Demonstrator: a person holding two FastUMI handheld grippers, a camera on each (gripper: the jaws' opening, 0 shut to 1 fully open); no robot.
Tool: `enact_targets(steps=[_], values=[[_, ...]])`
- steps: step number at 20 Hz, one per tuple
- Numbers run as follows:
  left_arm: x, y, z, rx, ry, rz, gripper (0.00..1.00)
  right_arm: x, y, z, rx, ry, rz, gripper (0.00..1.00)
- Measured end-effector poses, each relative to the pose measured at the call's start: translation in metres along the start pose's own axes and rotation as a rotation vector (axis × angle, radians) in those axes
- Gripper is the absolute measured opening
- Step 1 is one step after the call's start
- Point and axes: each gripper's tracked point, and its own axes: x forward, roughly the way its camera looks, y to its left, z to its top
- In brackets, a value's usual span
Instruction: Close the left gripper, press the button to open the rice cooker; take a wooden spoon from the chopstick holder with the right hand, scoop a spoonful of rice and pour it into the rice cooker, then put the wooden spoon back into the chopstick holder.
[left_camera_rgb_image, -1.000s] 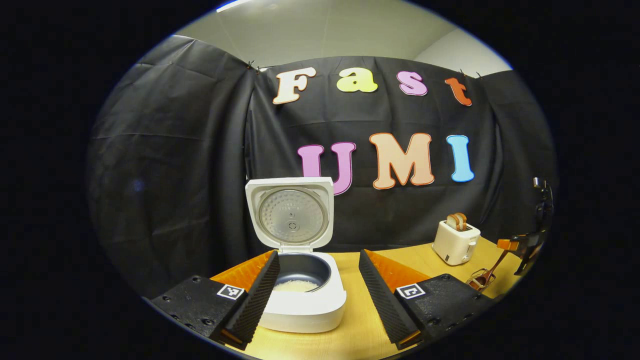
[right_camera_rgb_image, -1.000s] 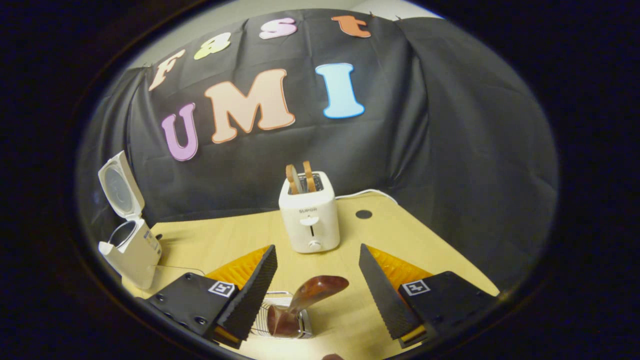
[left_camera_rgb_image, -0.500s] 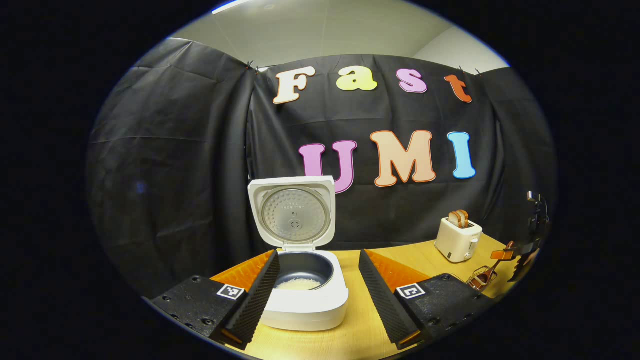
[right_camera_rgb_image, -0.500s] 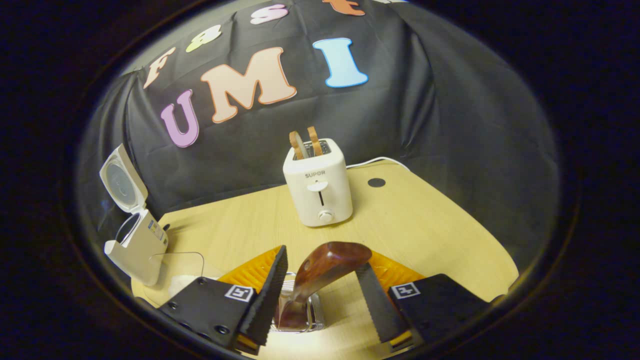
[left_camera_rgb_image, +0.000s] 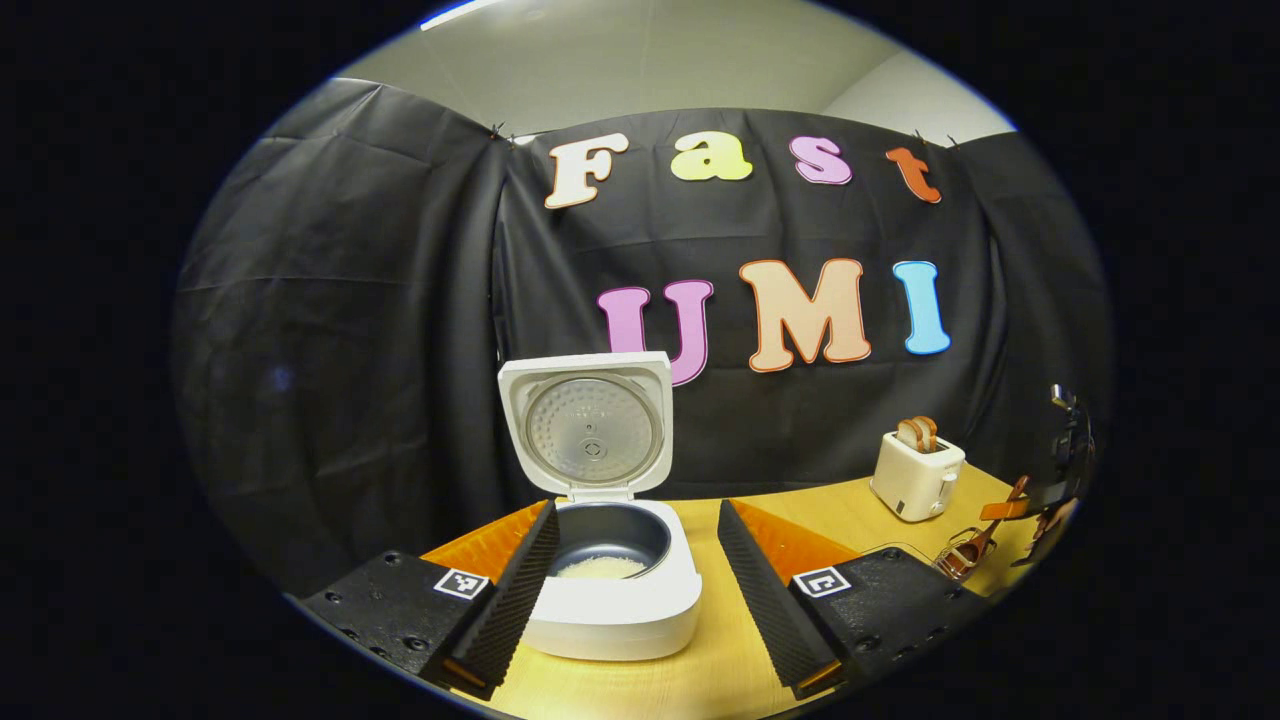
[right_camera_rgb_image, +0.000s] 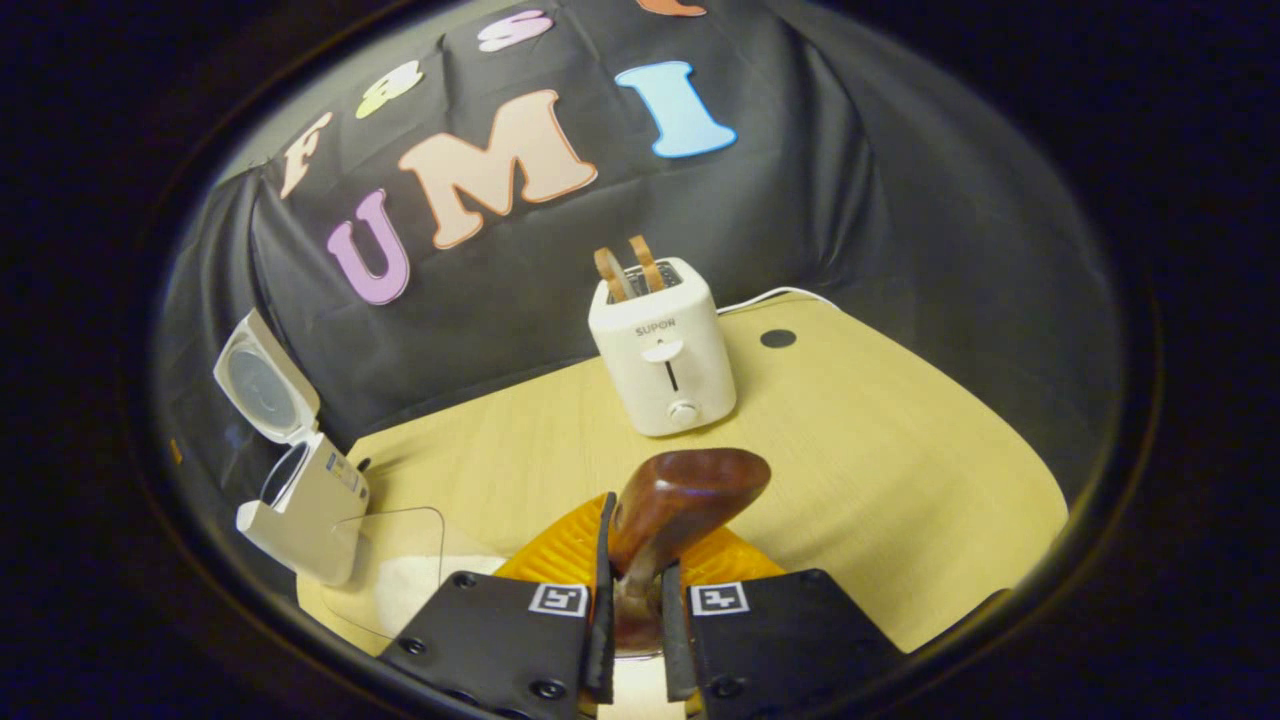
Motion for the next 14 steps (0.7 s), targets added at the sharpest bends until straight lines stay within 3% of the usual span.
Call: enact_targets(steps=[8, 14], values=[[0.001, 0.008, 0.002, -0.037, -0.016, -0.019, 0.94, -0.047, 0.027, 0.060, -0.037, -0.133, 0.023, 0.24], [0.000, 0.015, -0.005, -0.062, -0.010, -0.037, 0.94, -0.077, 0.082, 0.092, -0.060, -0.197, 0.123, 0.23]])
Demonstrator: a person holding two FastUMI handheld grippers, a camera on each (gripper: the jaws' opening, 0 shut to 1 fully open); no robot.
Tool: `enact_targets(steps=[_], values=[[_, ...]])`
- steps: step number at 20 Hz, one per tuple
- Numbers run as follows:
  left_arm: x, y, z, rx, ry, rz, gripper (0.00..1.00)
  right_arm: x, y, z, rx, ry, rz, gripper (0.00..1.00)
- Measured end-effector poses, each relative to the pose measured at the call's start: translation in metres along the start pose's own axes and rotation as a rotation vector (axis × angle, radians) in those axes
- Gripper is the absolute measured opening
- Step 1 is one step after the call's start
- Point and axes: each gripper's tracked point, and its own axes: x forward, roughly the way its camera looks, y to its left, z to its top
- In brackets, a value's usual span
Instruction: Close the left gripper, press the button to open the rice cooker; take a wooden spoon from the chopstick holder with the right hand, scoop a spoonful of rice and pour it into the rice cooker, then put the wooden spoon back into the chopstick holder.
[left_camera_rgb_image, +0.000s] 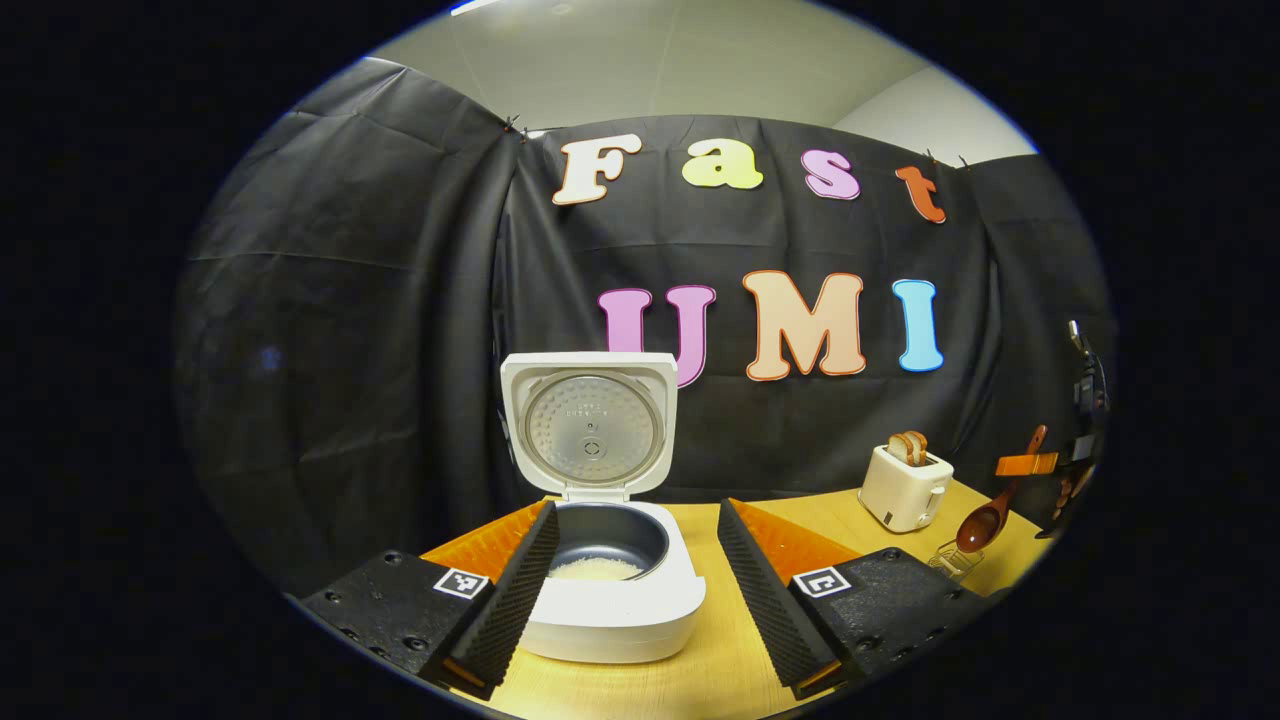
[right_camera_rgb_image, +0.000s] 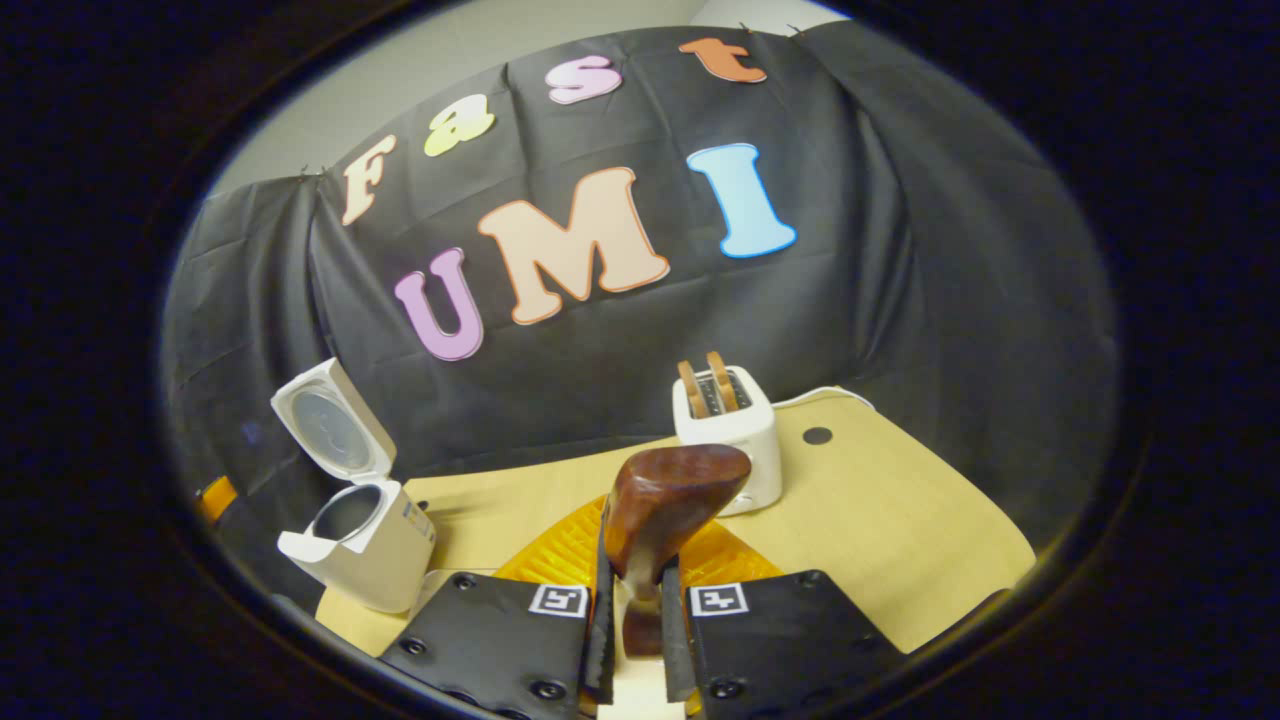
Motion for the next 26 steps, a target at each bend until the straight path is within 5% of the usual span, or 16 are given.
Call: enact_targets(steps=[11, 24, 26], values=[[-0.021, 0.035, -0.004, 0.013, 0.010, 0.051, 0.94, 0.009, 0.111, -0.052, -0.166, 0.088, 0.243, 0.24], [-0.037, 0.071, -0.013, 0.019, 0.040, 0.121, 0.94, 0.036, 0.130, -0.149, -0.590, 0.199, 0.235, 0.23], [-0.038, 0.076, -0.014, 0.015, 0.038, 0.123, 0.94, 0.032, 0.139, -0.164, -0.582, 0.228, 0.259, 0.23]])
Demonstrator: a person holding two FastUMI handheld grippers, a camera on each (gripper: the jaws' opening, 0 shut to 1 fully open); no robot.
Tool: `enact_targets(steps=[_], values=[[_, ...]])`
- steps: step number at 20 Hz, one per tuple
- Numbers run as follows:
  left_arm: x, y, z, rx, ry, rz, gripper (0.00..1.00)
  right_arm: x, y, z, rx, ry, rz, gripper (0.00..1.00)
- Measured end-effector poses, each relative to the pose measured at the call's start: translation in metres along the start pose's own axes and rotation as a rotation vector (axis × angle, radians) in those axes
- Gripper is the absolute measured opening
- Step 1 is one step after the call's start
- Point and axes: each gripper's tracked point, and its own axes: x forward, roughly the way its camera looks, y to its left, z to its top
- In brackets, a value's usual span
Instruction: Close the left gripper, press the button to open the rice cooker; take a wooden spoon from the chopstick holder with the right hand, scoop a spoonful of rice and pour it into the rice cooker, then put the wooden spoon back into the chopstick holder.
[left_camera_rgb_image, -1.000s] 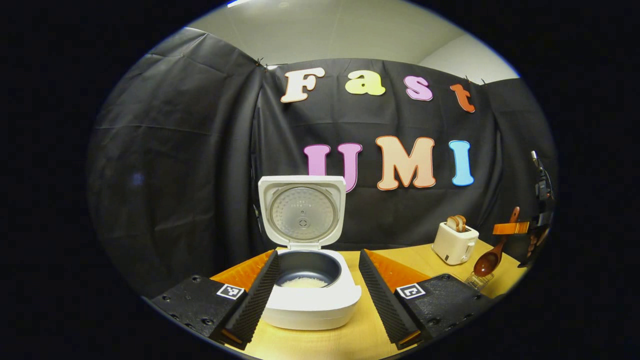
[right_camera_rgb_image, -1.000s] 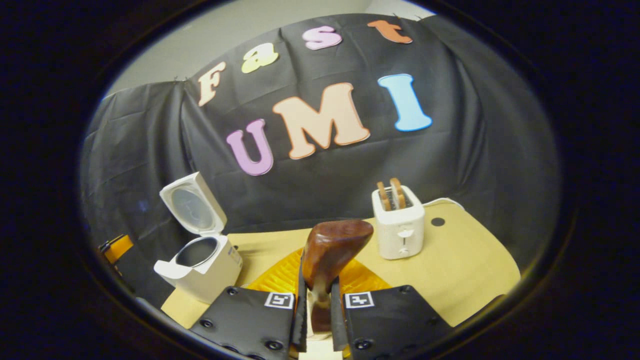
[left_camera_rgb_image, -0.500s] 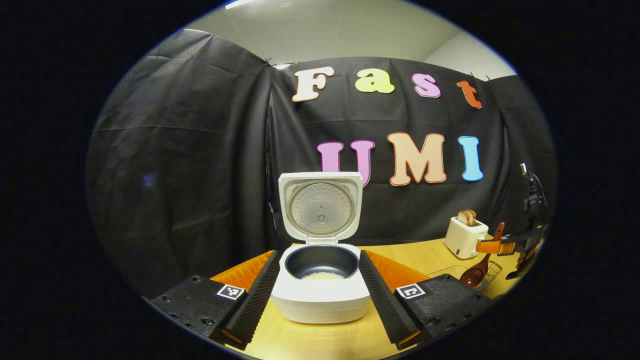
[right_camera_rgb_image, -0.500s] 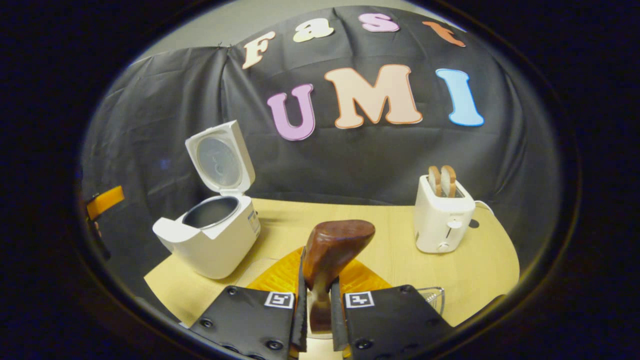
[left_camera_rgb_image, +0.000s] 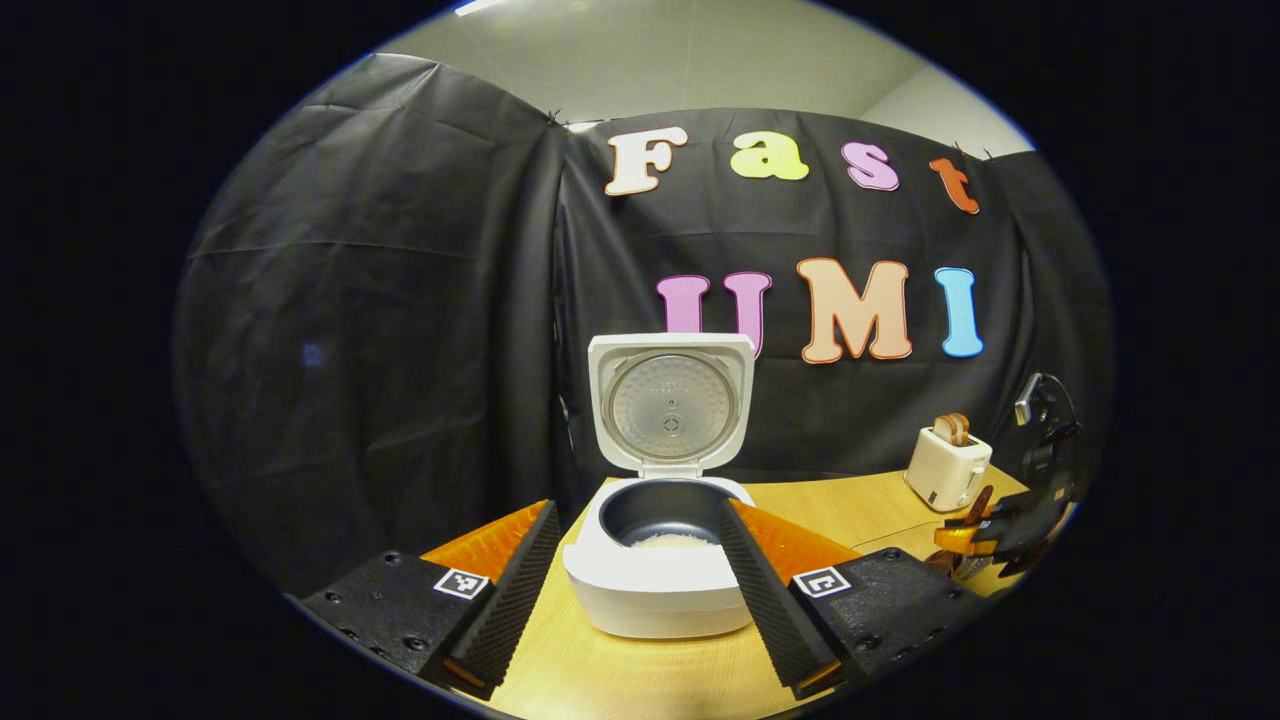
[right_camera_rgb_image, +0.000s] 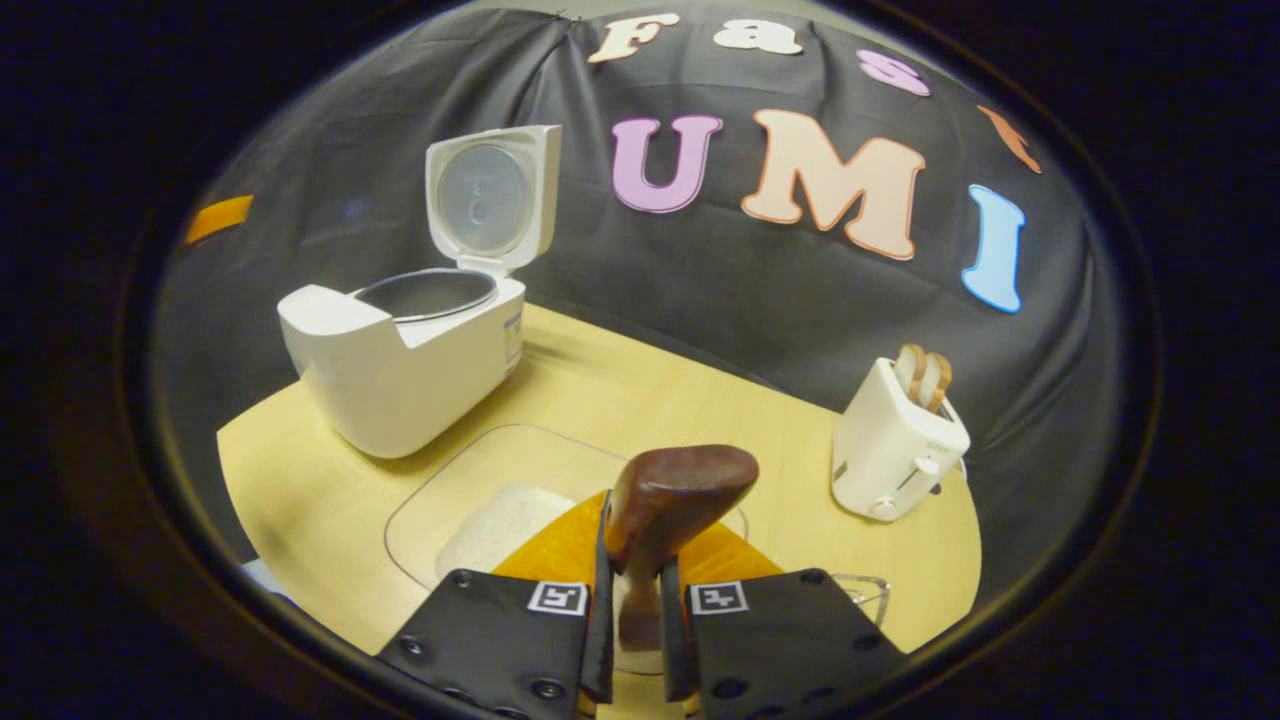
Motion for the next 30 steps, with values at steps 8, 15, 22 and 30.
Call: enact_targets(steps=[8, 15, 22, 30], values=[[0.006, 0.013, -0.005, -0.013, 0.009, -0.012, 0.94, 0.002, 0.027, -0.004, 0.262, 0.073, 0.051, 0.19], [0.009, 0.015, 0.003, -0.011, -0.008, -0.020, 0.94, 0.010, 0.007, -0.017, 0.719, 0.122, 0.099, 0.20], [0.008, 0.011, 0.007, -0.013, -0.013, -0.022, 0.94, 0.010, -0.026, -0.014, 1.185, 0.082, 0.158, 0.19], [0.004, 0.005, 0.007, -0.026, -0.017, -0.037, 0.94, -0.008, -0.041, 0.047, 1.407, -0.029, 0.266, 0.20]])
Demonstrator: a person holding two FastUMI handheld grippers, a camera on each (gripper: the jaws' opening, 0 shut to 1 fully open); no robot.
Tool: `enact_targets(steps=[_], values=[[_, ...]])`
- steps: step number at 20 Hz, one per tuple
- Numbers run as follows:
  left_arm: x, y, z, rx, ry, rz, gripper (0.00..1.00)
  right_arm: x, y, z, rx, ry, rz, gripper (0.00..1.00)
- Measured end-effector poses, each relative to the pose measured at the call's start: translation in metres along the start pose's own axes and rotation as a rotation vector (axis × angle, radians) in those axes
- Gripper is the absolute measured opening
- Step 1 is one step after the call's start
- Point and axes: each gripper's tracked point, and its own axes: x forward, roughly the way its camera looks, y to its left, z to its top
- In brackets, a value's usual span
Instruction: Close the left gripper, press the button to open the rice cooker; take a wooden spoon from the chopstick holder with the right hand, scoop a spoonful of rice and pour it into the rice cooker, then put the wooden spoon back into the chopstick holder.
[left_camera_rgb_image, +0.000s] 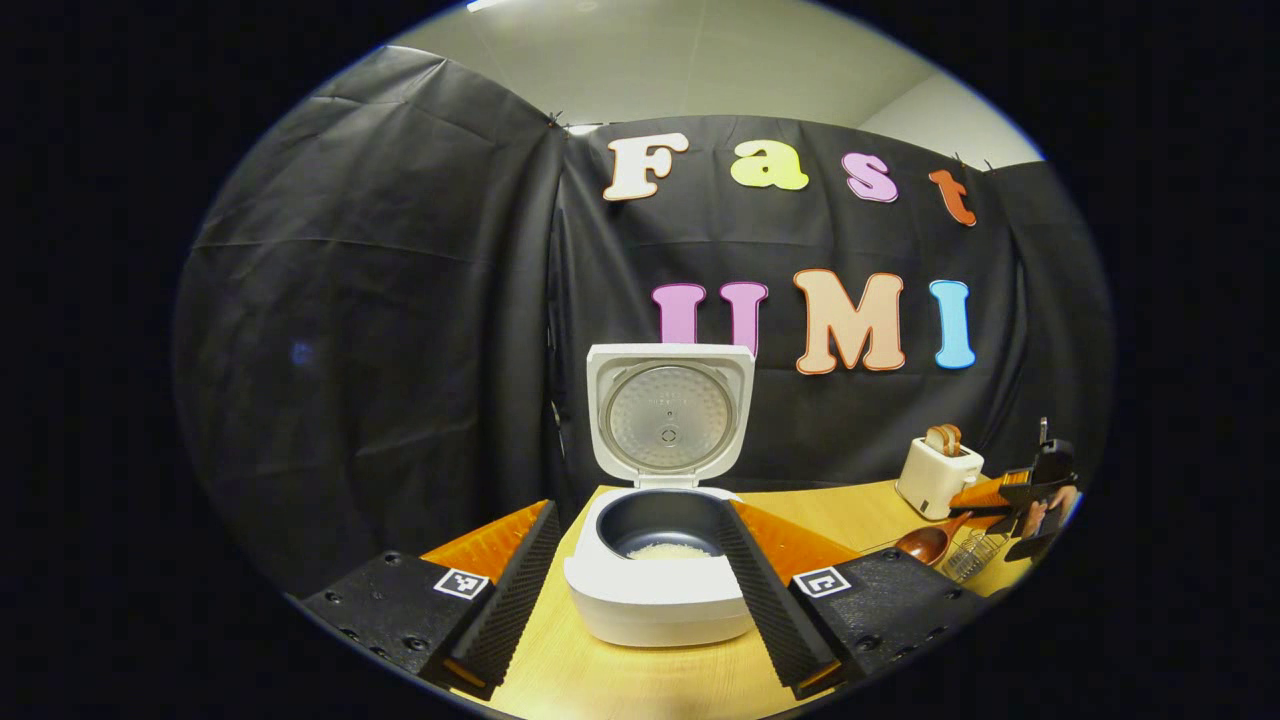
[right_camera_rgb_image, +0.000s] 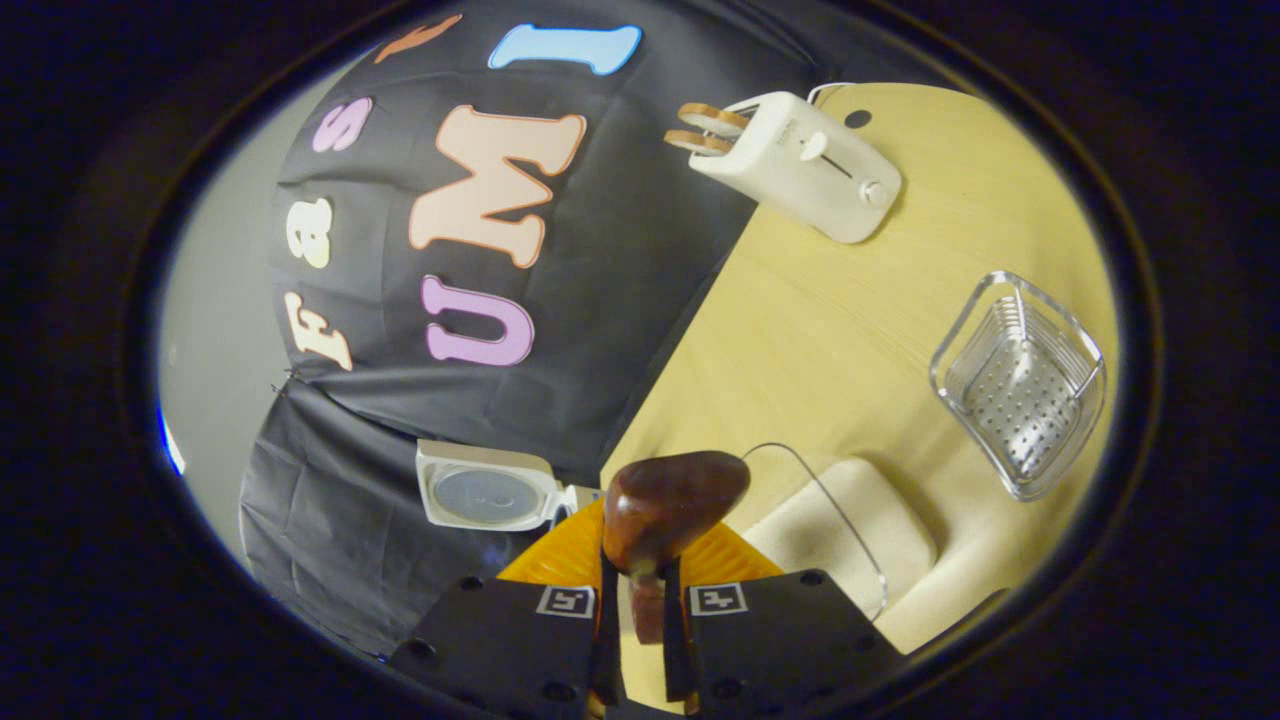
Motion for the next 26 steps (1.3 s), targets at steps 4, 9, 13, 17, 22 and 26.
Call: enact_targets(steps=[4, 9, 13, 17, 22, 26], values=[[-0.005, 0.005, -0.003, -0.012, 0.003, 0.001, 0.95, 0.012, 0.039, -0.013, -0.029, 0.025, 0.066, 0.19], [-0.013, 0.018, -0.011, -0.030, 0.008, 0.005, 0.94, 0.039, 0.084, -0.038, -0.064, 0.060, 0.127, 0.19], [-0.019, 0.039, -0.016, -0.042, 0.018, 0.028, 0.94, 0.067, 0.118, -0.056, -0.101, 0.065, 0.156, 0.22], [-0.025, 0.062, -0.022, -0.058, 0.024, 0.053, 0.94, 0.097, 0.151, -0.075, -0.116, 0.076, 0.182, 0.19], [-0.030, 0.084, -0.029, -0.076, 0.037, 0.070, 0.93, 0.136, 0.179, -0.106, -0.209, 0.073, 0.173, 0.22], [-0.033, 0.100, -0.035, -0.098, 0.046, 0.073, 0.95, 0.172, 0.189, -0.136, -0.308, 0.068, 0.141, 0.20]])
